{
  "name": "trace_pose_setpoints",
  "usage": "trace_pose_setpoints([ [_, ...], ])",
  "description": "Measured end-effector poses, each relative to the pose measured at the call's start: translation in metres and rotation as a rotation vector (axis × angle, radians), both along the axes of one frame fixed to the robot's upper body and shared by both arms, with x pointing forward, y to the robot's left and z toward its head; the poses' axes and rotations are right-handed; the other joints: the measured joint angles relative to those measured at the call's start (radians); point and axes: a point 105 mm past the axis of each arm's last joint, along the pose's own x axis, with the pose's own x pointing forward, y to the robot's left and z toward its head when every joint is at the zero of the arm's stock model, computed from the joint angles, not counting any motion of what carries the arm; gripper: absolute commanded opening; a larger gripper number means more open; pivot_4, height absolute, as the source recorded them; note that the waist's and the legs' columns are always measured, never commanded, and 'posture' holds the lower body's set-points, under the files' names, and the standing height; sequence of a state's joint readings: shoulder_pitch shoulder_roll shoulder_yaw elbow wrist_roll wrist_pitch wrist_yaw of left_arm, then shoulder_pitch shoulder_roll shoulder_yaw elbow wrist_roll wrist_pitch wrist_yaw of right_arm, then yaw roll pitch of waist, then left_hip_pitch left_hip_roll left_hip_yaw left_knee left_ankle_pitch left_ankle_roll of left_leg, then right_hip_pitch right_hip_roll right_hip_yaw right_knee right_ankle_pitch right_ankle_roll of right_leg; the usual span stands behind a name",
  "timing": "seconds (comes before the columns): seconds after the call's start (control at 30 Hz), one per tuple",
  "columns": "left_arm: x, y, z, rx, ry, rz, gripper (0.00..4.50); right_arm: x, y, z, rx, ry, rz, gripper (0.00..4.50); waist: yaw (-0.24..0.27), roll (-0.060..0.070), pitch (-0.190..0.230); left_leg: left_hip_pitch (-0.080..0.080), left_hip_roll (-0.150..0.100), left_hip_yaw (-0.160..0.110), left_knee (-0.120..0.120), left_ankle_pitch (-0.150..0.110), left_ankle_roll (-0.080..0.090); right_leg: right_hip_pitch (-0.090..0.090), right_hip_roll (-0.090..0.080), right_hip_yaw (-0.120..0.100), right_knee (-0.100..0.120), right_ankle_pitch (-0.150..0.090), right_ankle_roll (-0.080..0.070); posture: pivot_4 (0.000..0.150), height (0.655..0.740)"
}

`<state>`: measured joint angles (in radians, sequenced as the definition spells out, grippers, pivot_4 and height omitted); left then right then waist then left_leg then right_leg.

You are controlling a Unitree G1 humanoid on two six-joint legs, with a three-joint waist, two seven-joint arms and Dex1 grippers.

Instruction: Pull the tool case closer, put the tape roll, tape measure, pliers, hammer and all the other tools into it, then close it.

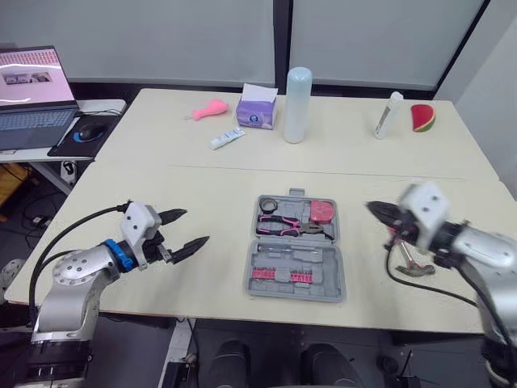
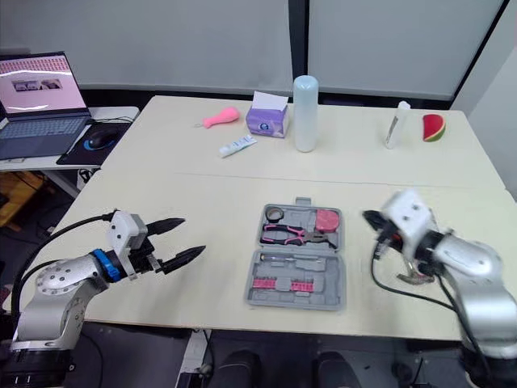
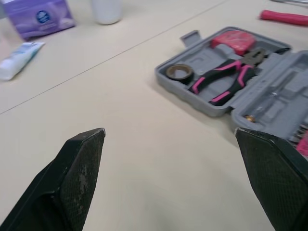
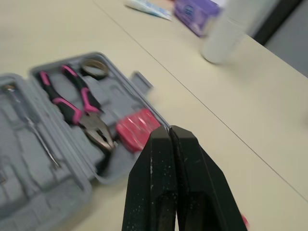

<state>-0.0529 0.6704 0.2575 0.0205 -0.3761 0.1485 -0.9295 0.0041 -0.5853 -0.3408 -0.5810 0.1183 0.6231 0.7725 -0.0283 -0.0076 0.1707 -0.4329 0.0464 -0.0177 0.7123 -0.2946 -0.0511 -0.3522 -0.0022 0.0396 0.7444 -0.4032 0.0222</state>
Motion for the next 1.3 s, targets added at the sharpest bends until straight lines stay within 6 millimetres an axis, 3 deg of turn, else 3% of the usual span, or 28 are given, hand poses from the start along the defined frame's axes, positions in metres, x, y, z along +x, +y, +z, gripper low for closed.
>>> trace_pose_setpoints([
  [0.1,-0.005,0.019,-0.010,-0.028,0.024,0.109,4.50,-0.020,-0.034,-0.013,0.045,0.013,-0.160,0.01,-0.006,0.000,0.000,0.001,0.000,0.002,0.000,0.000,0.000,0.000,0.000,0.002,0.000,0.000,0.000,0.150,0.6921],
  [0.2,-0.019,0.033,-0.027,-0.057,0.063,0.200,4.50,-0.052,-0.065,-0.034,0.149,0.018,-0.348,0.01,-0.003,0.000,-0.002,0.002,0.000,0.001,-0.001,0.000,0.000,0.002,0.000,0.001,-0.001,0.000,0.000,0.150,0.6921],
  [0.33,-0.039,0.043,-0.055,-0.092,0.146,0.300,4.50,-0.093,-0.107,-0.073,0.250,0.074,-0.627,0.76,-0.004,0.000,-0.002,0.003,0.000,0.003,-0.001,0.000,0.000,0.003,0.000,0.003,-0.003,0.000,0.000,0.150,0.6921],
  [0.43,-0.045,0.043,-0.063,-0.106,0.167,0.332,4.50,-0.107,-0.117,-0.088,0.275,0.094,-0.703,1.43,-0.005,0.000,-0.002,0.006,0.000,0.004,-0.001,0.000,0.000,0.005,0.000,0.004,-0.002,0.000,0.000,0.150,0.6921],
  [0.7,-0.051,0.040,-0.065,-0.113,0.175,0.355,4.50,-0.116,-0.116,-0.093,0.284,0.102,-0.697,3.34,-0.004,0.000,-0.003,0.007,0.000,0.004,-0.002,0.000,0.000,0.008,0.000,0.004,-0.004,0.000,0.000,0.150,0.6921],
  [0.8,-0.052,0.040,-0.064,-0.120,0.176,0.354,4.50,-0.114,-0.115,-0.091,0.285,0.102,-0.689,4.36,-0.004,0.000,-0.003,0.010,0.000,0.004,-0.003,0.000,0.000,0.011,0.000,0.004,-0.007,0.000,0.000,0.150,0.6921],
  [1.07,-0.051,0.034,-0.044,-0.018,0.161,0.146,4.50,-0.093,-0.096,-0.064,0.187,0.130,-0.500,4.46,-0.003,0.000,-0.003,0.016,0.000,0.004,-0.006,0.000,0.000,0.017,0.000,0.004,-0.011,0.000,0.000,0.150,0.6921],
  [1.2,-0.043,0.007,-0.022,0.036,0.142,-0.100,4.50,-0.071,-0.067,-0.048,0.134,0.170,-0.316,4.46,-0.003,0.000,-0.004,0.016,0.000,0.004,-0.006,0.000,0.000,0.017,0.001,0.004,-0.011,0.000,0.000,0.150,0.6921],
  [1.3,-0.041,-0.019,-0.009,0.050,0.124,-0.271,4.50,-0.057,-0.059,-0.044,0.125,0.192,-0.281,4.46,-0.002,0.000,-0.004,0.015,-0.001,0.004,-0.006,0.000,0.000,0.018,0.001,0.004,-0.012,0.000,0.000,0.150,0.6921],
])
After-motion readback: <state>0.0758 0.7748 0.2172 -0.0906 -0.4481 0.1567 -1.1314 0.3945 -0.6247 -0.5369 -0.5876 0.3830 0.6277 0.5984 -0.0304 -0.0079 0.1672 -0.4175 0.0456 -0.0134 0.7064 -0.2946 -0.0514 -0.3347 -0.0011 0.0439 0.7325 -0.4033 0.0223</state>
